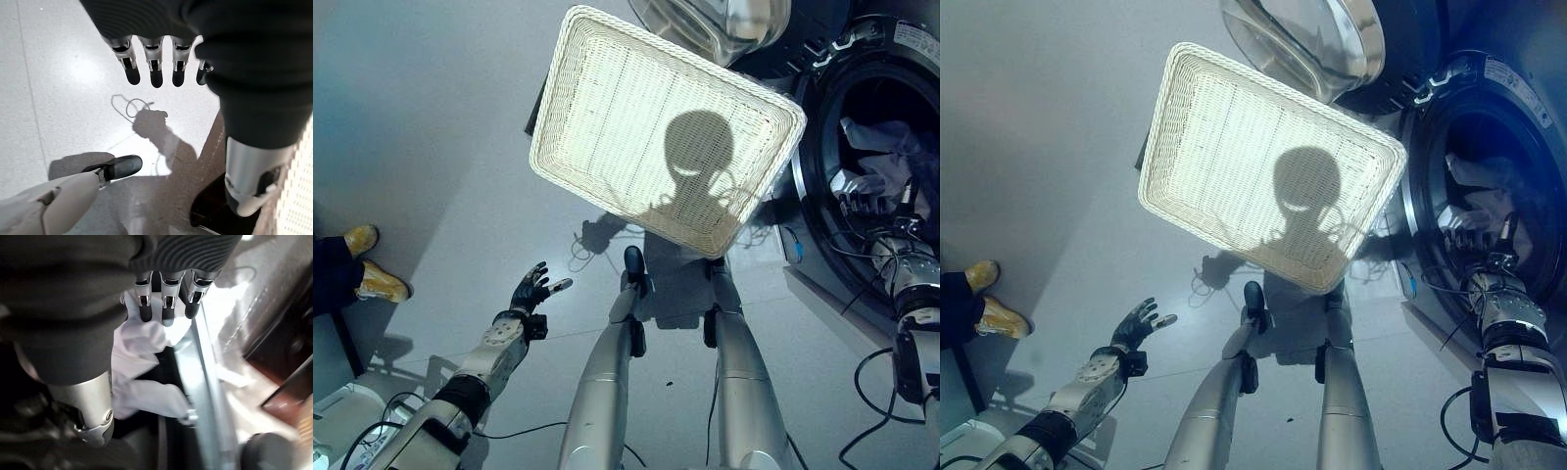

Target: Put the clothes into the washing machine.

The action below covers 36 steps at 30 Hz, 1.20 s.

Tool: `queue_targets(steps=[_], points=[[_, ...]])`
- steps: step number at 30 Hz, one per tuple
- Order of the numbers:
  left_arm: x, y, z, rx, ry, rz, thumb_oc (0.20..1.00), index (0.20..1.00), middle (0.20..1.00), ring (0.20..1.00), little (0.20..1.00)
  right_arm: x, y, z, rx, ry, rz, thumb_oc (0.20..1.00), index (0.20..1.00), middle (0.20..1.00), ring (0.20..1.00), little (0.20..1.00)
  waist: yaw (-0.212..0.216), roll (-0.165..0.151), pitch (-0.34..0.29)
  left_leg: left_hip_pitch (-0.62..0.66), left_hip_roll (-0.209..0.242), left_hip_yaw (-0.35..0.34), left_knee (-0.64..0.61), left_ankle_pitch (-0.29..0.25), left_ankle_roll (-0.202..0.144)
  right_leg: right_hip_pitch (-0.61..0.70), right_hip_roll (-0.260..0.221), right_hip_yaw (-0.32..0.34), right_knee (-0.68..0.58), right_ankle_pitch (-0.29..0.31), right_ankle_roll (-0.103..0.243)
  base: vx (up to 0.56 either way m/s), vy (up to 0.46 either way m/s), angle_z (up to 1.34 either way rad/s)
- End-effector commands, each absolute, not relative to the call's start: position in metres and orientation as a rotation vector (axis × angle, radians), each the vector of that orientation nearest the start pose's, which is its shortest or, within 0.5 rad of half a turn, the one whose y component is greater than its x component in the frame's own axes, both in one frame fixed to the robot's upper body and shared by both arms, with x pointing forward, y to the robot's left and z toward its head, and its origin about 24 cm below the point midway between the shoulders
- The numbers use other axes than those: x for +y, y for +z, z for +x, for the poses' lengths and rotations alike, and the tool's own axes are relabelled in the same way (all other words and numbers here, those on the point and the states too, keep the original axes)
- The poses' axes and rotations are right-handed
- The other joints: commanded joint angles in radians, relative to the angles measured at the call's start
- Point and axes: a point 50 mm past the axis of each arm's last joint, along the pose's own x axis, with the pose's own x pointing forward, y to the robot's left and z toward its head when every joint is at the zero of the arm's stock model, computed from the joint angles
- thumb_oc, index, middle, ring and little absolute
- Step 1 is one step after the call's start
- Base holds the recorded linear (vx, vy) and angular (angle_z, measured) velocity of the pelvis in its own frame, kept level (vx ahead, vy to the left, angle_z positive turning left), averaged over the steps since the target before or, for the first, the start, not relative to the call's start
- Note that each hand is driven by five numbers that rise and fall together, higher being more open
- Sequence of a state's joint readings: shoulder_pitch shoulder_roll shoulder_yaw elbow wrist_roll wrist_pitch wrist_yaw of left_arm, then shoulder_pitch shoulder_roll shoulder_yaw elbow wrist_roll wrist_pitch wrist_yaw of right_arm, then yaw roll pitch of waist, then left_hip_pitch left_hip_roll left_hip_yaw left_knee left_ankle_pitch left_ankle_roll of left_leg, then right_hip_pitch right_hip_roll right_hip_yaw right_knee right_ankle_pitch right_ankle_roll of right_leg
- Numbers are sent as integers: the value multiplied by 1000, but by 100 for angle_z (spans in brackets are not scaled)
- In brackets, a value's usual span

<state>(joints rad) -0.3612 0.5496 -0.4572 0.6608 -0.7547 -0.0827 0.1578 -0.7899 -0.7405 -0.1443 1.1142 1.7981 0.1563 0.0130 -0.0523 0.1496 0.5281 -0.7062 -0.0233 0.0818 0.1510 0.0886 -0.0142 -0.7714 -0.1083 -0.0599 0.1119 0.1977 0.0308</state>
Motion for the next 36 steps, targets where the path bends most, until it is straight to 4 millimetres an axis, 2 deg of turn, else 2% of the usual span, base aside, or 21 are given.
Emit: queue_targets(steps=[1, 3, 5, 6, 9, 11, 12, 14, 15, 16, 19, 21, 23, 25, 27, 28, 29, 32, 34, 35, 36], points=[[246, -18, 285, 406, 160, 36, 1000, 1000, 1000, 1000, 1000, -377, 121, 328, -183, -439, 1234, 1000, 1000, 1000, 1000, 1000, 18, 22, -8, 20, -30, 34, -56, 16, -29, 14, 90, -57, 129, -150, 17, -38, 52, 2], [244, -22, 284, 415, 163, 25, 1000, 1000, 1000, 1000, 1000, -367, 108, 329, -181, -420, 1225, 1000, 1000, 1000, 1000, 1000, 18, 17, -8, 34, -37, 31, -40, 4, -24, 29, 88, -60, 137, -156, 16, -51, 104, 2], [243, -23, 283, 418, 164, 24, 1000, 1000, 1000, 1000, 1000, -365, 106, 329, -179, -426, 1222, 1000, 1000, 1000, 1000, 1000, 18, 15, -8, 38, -39, 30, -37, 1, -23, 34, 87, -60, 137, -158, 16, -37, 91, 2], [240, -28, 280, 428, 168, 14, 1000, 1000, 1000, 1000, 1000, -358, 94, 328, -175, -433, 1207, 1000, 1000, 1000, 1000, 1000, 18, 12, -8, 50, -43, 26, -29, -6, -19, 48, 85, -59, 139, -159, 16, -33, 83, 1], [237, -33, 277, 442, 170, 10, 1000, 1000, 1000, 1000, 1000, -349, 82, 328, -161, -451, 1203, 1000, 1000, 1000, 1000, 1000, 16, 6, -8, 67, -47, 25, -19, -15, -16, 65, 83, -60, 139, -161, 17, -38, 99, -1], [236, -38, 274, 461, 177, 5, 1000, 1000, 1000, 1000, 1000, -340, 65, 324, -126, -479, 1217, 1000, 1000, 1000, 1000, 1000, 15, -2, -8, 93, -48, 27, -17, -23, -12, 93, 81, -62, 132, -160, 19, -49, 126, 1], [235, -46, 269, 488, 185, 7, 1000, 1000, 1000, 1000, 1000, -330, 44, 319, -89, -523, 1251, 1000, 1000, 1000, 1000, 1000, 15, -13, -8, 125, -48, 29, -17, -29, -11, 129, 79, -64, 123, -160, 21, -47, 147, 2], [234, -56, 262, 528, 204, 0, 1000, 1000, 1000, 1000, 1000, -317, 19, 311, -33, -583, 1313, 1000, 1000, 1000, 1000, 1000, 12, -29, -8, 173, -44, 34, -19, -40, -8, 180, 76, -65, 106, -157, 26, -27, 146, 0], [234, -58, 261, 534, 205, 0, 1000, 1000, 1000, 1000, 1000, -314, 14, 309, -21, -591, 1318, 1000, 1000, 1000, 1000, 1000, 12, -31, -8, 182, -44, 34, -21, -41, -8, 189, 76, -65, 104, -157, 27, -6, 146, 0], [233, -64, 256, 557, 206, -8, 1000, 1000, 1000, 1000, 1000, -306, -1, 302, 24, -623, 1325, 1000, 1000, 1000, 1000, 1000, 9, -37, -8, 217, -40, 38, -23, -48, -6, 222, 74, -62, 97, -157, 29, -6, 112, -1], [230, -74, 249, 591, 199, -25, 1000, 1000, 1000, 1000, 1000, -292, -24, 290, 115, -666, 1280, 1000, 1000, 1000, 1000, 1000, 6, -46, -8, 277, -35, 43, -30, -58, -4, 282, 73, -56, 86, -164, 31, 16, 138, 3], [229, -82, 242, 624, 183, -34, 1000, 1000, 1000, 1000, 1000, -280, -46, 276, 213, -699, 1154, 1000, 1000, 1000, 1000, 1000, 5, -58, -10, 344, -31, 50, -34, -69, -2, 354, 68, -51, 71, -171, 33, 23, 119, 1], [229, -85, 239, 636, 174, -47, 1000, 1000, 1000, 1000, 1000, -277, -55, 267, 262, -695, 1067, 1000, 1000, 1000, 1000, 1000, 5, -61, -22, 362, -29, 51, -39, -71, -2, 372, 67, -48, 64, -171, 34, 26, 76, 3], [227, -97, 225, 679, 128, -65, 1000, 1000, 1000, 1000, 1000, -275, -73, 245, 360, -676, 786, 1000, 1000, 1000, 1000, 1000, 13, -71, -76, 419, -26, 48, -67, -74, -4, 432, 58, -47, 31, -170, 40, 69, 98, 5], [227, -97, 225, 679, 129, -65, 1000, 1000, 1000, 1000, 1000, -275, -73, 245, 360, -676, 785, 1000, 1000, 1000, 1000, 1000, 14, -72, -78, 416, -26, 49, -71, -68, -4, 431, 59, -47, 25, -162, 39, 72, 54, 7], [227, -108, 208, 717, 100, -105, 1000, 1000, 1000, 1000, 1000, -271, -84, 229, 440, -596, 539, 1000, 1000, 1000, 1000, 1000, 20, -81, -132, 481, -25, 35, -111, -68, -10, 503, 55, -54, -14, -165, 45, 109, 68, 2], [227, -108, 207, 716, 101, -108, 1000, 1000, 1000, 1000, 1000, -270, -85, 228, 447, -579, 506, 1000, 1000, 1000, 1000, 1000, 20, -82, -137, 483, -25, 35, -115, -64, -10, 506, 55, -55, -20, -161, 45, 178, 85, 11], [228, -122, 184, 790, 91, -139, 1000, 1000, 1000, 1000, 1000, -261, -99, 208, 579, -421, 147, 1000, 1000, 1000, 1000, 1000, 28, -105, -218, 570, -27, 21, -176, -60, -15, 606, 61, -68, -82, -161, 49, 122, 44, 8], [227, -127, 177, 818, 76, -157, 1000, 1000, 1000, 1000, 1000, -255, -104, 202, 619, -339, 21, 1000, 1000, 1000, 1000, 1000, 31, -113, -243, 596, -26, 21, -187, -62, -14, 635, 62, -74, -97, -162, 49, 82, 28, -1], [225, -132, 168, 852, 50, -165, 1000, 1000, 1000, 1000, 1000, -247, -109, 197, 659, -209, -159, 1000, 1000, 1000, 1000, 1000, 36, -123, -273, 623, -26, 18, -195, -67, -13, 666, 63, -82, -112, -164, 49, 87, 15, 5], [225, -133, 166, 861, 44, -162, 1000, 1000, 1000, 1000, 1000, -244, -110, 195, 673, -181, -195, 1000, 1000, 1000, 1000, 1000, 37, -125, -282, 630, -26, 17, -197, -68, -13, 673, 64, -83, -113, -165, 49, 73, 11, 7]])
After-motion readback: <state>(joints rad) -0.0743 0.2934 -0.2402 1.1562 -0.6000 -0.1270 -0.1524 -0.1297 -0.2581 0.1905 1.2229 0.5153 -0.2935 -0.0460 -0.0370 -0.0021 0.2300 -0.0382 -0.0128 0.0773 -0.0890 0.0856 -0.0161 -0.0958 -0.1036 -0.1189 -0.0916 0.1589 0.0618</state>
